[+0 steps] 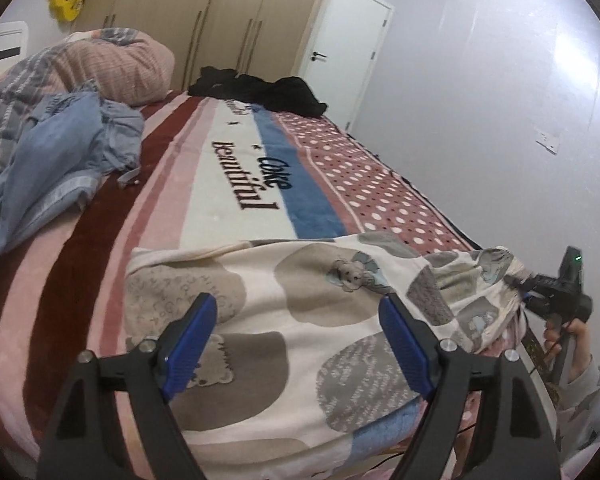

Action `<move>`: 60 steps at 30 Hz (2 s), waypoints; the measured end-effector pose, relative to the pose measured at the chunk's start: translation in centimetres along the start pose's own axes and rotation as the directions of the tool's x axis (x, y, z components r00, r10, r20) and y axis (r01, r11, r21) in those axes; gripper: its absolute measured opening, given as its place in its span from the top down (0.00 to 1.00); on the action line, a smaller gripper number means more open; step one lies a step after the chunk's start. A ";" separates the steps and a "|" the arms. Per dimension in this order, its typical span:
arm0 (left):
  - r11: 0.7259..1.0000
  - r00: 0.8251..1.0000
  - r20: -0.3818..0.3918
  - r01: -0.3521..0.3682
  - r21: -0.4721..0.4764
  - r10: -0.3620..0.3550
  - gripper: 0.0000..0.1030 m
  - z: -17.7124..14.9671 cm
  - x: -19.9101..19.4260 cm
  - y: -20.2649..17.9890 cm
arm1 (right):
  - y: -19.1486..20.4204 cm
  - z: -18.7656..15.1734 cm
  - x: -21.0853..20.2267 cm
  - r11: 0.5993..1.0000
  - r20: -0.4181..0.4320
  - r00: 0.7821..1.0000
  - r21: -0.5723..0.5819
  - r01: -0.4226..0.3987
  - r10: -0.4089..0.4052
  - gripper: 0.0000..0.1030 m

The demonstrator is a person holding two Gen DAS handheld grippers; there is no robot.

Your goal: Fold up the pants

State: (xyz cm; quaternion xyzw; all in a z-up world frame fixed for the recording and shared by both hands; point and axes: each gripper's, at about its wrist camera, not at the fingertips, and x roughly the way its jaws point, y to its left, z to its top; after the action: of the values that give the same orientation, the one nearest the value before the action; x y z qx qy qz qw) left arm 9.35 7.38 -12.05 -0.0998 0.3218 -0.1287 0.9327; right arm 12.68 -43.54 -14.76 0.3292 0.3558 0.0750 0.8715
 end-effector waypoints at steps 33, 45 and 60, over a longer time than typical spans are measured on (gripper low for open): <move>0.980 0.994 0.009 0.109 -0.169 -0.109 0.20 -1.3 -3.2 8.7 | 32.3 -12.1 10.2 0.639 -0.313 0.941 -0.699 -0.320 0.128 0.74; 0.823 0.871 -0.160 0.360 -0.439 -0.466 0.21 -1.8 5.7 5.2 | 22.5 -6.6 7.8 0.788 -0.242 0.968 -0.584 -0.195 0.060 0.72; 0.778 0.883 -0.167 0.280 -0.562 -0.439 0.23 -1.3 8.3 3.0 | 19.4 -6.7 9.4 0.821 -0.294 0.939 -0.481 -0.308 0.179 0.72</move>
State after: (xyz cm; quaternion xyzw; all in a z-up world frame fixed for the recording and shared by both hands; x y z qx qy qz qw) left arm 15.33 7.60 -18.63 -0.3896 0.4516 -0.2272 0.7698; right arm 17.09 -21.63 -11.47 0.1130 0.3776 0.3183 0.8622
